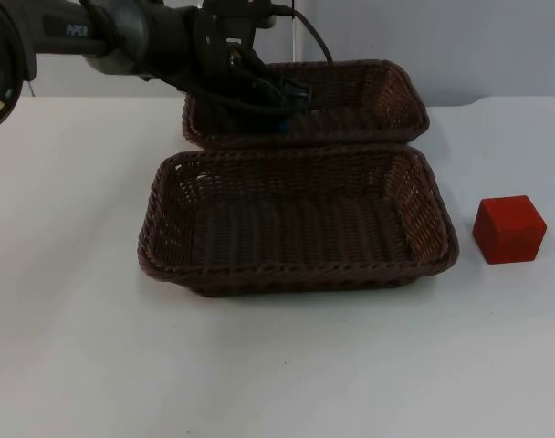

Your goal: Pick up one cube with the left hand and place it into the upper basket. Pick up one cube with the right hand and place it into the lower basket.

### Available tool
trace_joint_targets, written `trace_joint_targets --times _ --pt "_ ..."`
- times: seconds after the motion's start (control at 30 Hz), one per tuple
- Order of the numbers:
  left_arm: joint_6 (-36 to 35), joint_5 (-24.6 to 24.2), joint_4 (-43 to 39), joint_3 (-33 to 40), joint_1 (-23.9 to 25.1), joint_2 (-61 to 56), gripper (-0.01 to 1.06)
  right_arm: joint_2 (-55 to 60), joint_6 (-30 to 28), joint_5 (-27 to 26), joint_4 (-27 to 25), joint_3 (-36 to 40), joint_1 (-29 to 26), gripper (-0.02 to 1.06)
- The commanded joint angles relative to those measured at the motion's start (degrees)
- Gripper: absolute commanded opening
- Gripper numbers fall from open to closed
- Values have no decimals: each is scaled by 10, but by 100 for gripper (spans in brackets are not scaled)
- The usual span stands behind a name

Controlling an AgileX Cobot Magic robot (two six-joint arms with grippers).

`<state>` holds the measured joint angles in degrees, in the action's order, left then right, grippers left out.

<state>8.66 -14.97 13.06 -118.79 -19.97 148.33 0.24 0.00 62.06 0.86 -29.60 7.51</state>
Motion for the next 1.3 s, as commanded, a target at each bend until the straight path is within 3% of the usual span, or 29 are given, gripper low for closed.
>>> trace_joint_targets --times 0.0,0.1,0.27,0.8,0.97,1.27 --pt "0 7 -2 -5 0 -4 52 -2 -4 -2 -1 1 -4 105" --pt "0 7 -2 -5 0 -4 69 -2 -4 -2 -1 1 -4 105" --pt "0 0 -2 -5 0 -4 80 -2 -4 -2 -1 1 -4 105" --pt "0 -79 -21 -5 0 -95 80 -2 -4 -2 -1 1 -4 105" --pt "0 -150 -32 -5 0 -154 80 -2 -4 -2 -1 1 -4 105" --pt "-18 -220 -26 -5 0 -227 80 -2 -4 -2 -1 1 -4 105"
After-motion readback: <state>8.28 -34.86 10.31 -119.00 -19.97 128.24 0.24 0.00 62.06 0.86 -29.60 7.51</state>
